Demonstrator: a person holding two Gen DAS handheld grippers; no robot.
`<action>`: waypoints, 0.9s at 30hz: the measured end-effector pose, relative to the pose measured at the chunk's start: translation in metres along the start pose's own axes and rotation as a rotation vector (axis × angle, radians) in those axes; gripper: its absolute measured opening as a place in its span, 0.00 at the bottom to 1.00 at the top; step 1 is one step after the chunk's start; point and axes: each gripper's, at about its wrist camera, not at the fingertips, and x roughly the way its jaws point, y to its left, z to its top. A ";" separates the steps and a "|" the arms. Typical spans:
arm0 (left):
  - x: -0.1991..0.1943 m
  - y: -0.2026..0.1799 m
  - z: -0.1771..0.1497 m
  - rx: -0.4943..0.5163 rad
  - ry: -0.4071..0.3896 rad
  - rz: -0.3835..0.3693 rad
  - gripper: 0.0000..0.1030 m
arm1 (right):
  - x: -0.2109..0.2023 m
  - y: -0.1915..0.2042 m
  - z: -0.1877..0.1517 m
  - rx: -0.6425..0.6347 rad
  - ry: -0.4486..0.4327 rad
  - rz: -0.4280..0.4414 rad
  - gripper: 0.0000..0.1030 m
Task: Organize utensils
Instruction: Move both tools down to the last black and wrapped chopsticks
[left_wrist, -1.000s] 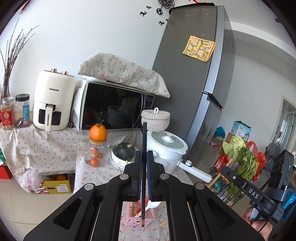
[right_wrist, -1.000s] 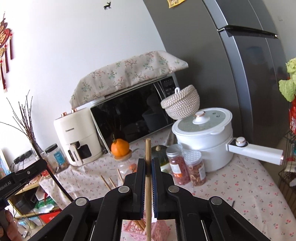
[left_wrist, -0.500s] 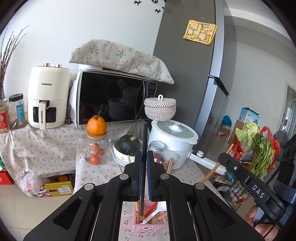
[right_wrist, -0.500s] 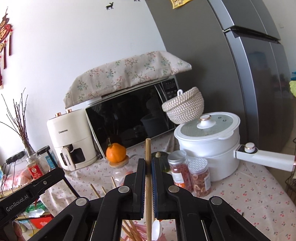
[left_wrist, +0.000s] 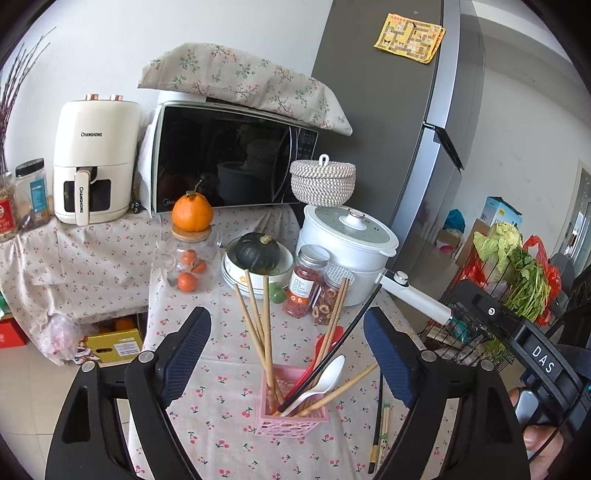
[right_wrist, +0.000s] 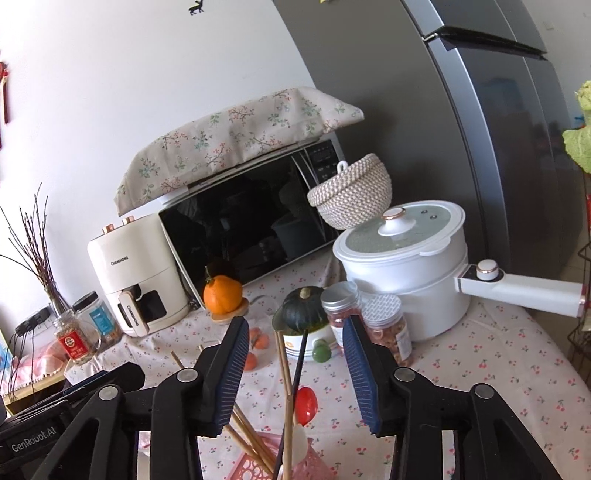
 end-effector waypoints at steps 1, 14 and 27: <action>0.000 -0.001 -0.002 0.003 0.010 0.005 0.87 | -0.002 -0.002 0.000 0.004 0.004 -0.004 0.54; 0.009 0.001 -0.045 -0.010 0.205 -0.006 0.91 | -0.019 -0.035 -0.024 -0.072 0.139 -0.143 0.91; 0.047 0.011 -0.108 0.028 0.479 0.040 0.93 | 0.035 -0.111 -0.100 -0.094 0.579 -0.418 0.92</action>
